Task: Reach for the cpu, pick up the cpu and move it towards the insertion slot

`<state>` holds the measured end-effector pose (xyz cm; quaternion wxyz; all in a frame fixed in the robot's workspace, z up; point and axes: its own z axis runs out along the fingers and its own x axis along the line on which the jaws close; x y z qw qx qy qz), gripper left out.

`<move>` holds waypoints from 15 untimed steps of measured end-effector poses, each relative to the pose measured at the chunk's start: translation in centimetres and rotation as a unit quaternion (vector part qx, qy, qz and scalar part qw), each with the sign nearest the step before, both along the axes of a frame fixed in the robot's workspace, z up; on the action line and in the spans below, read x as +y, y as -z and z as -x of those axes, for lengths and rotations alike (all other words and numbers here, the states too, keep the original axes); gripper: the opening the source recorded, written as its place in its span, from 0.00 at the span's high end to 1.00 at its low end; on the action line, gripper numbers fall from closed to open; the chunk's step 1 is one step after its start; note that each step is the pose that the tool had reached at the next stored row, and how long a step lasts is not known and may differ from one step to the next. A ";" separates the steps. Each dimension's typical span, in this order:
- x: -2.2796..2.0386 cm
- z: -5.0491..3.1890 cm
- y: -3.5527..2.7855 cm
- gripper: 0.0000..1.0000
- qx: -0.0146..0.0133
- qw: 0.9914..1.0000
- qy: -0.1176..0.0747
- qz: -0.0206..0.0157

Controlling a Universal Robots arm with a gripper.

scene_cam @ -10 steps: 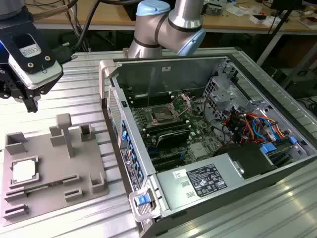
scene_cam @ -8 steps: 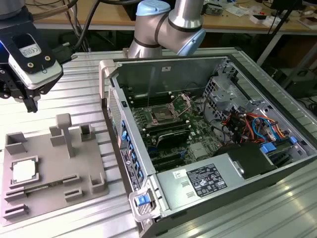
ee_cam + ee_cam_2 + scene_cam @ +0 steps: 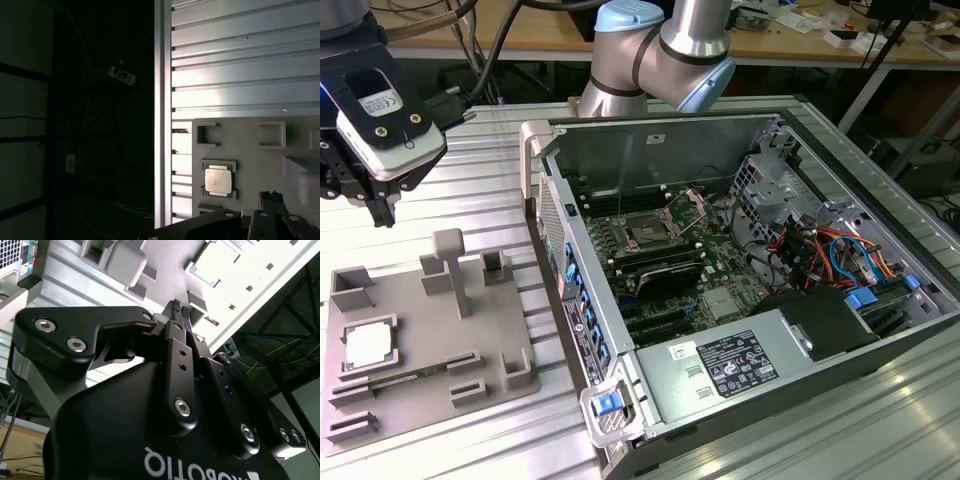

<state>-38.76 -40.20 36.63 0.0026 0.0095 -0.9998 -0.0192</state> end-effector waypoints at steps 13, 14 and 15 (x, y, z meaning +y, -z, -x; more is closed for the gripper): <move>-0.01 0.15 0.02 0.89 0.002 1.000 0.000 0.000; 0.00 0.22 0.03 0.89 0.002 1.000 0.000 0.000; -0.01 0.28 0.03 0.89 0.002 1.000 0.000 0.000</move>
